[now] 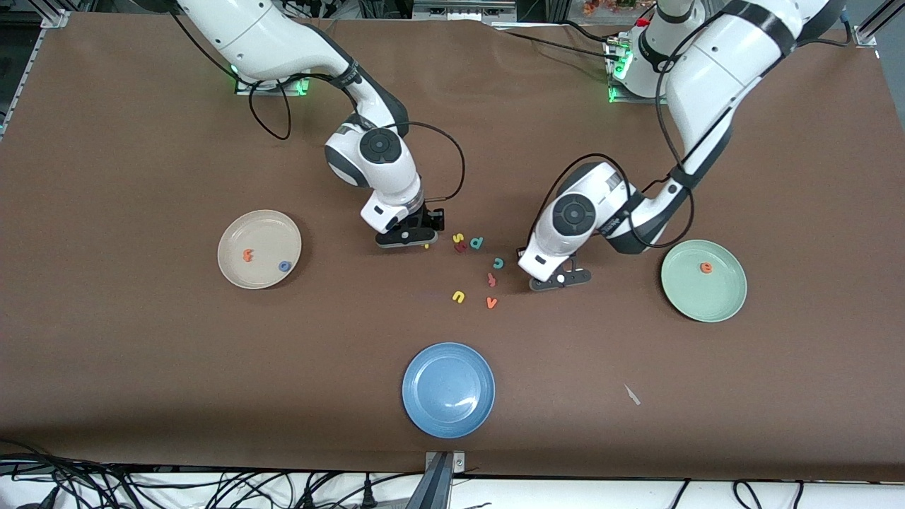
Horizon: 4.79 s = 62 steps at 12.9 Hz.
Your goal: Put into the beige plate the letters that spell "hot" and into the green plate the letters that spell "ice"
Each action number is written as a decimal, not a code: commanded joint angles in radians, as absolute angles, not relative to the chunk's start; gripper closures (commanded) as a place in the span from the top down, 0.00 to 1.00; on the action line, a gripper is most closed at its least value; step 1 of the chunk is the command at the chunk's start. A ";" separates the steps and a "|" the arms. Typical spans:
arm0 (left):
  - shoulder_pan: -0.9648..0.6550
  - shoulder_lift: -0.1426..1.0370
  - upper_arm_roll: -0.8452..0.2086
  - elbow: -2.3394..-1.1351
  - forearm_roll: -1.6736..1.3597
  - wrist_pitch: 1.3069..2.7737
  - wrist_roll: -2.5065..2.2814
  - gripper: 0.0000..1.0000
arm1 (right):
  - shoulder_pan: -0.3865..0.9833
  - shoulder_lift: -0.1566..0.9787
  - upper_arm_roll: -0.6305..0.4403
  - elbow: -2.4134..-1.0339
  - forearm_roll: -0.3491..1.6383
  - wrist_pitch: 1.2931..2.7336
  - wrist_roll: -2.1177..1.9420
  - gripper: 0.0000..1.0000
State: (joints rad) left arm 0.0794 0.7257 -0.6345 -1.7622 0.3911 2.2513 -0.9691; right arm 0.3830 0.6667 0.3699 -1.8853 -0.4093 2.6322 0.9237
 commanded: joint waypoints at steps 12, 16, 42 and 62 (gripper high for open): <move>0.954 0.698 -0.996 -1.776 0.543 1.813 -0.296 0.00 | 0.399 0.709 0.364 -1.852 -0.505 2.665 0.966 0.32; 0.792 0.744 -0.818 -1.778 0.565 2.000 -0.349 0.00 | 0.399 0.707 0.362 -1.847 -0.506 2.666 0.965 0.13; -0.087 0.710 -0.560 -1.678 0.362 2.235 -1.204 0.89 | 0.426 0.719 0.313 -1.752 -0.437 2.638 1.167 0.49; -0.210 0.811 -0.477 -1.661 0.357 2.402 -1.261 0.61 | 0.492 0.792 0.270 -1.764 -0.522 2.692 1.241 0.28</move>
